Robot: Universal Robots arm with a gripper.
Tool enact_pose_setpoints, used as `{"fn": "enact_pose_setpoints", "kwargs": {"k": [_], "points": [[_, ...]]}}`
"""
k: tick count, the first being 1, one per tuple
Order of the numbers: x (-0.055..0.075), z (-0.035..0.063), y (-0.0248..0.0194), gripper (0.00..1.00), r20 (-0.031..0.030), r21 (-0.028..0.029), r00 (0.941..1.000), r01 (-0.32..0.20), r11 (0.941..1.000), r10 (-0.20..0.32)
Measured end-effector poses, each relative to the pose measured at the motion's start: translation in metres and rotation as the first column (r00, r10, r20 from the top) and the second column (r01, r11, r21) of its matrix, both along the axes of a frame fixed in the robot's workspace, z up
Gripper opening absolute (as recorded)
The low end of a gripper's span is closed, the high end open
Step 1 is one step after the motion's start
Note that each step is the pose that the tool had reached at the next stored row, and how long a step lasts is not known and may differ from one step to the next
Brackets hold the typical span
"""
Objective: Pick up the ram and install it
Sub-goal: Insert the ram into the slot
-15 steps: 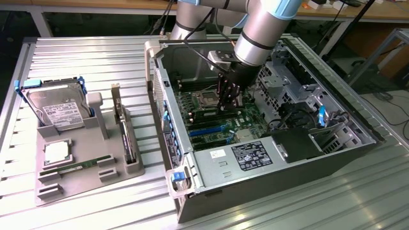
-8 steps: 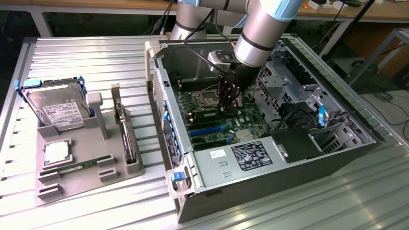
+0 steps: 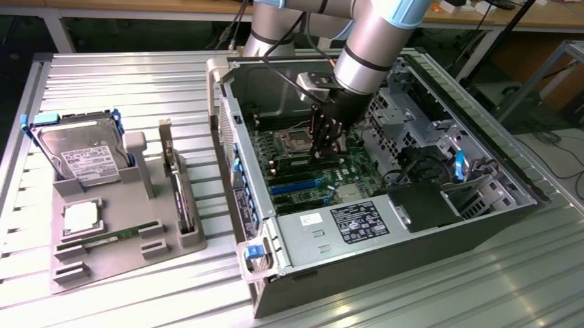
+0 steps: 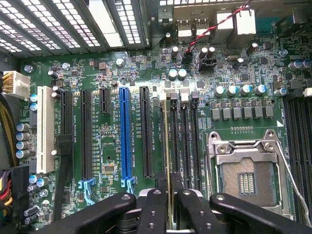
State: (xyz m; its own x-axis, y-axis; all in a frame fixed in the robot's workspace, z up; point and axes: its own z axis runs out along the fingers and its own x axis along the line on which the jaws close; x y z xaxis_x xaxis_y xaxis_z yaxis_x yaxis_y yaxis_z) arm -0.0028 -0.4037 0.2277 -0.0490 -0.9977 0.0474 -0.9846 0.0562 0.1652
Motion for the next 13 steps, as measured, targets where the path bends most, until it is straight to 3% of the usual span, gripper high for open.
{"fn": "enact_pose_setpoints", "kwargs": {"k": [4, 13], "points": [[0.0000, -0.0022, 0.0000, 0.15, -0.0001, -0.0028, 1.0000, 0.000, 1.0000, 0.000], [-0.0004, -0.0022, 0.0010, 0.15, 0.0000, -0.0029, 1.0000, -0.001, 1.0000, 0.001]]}}
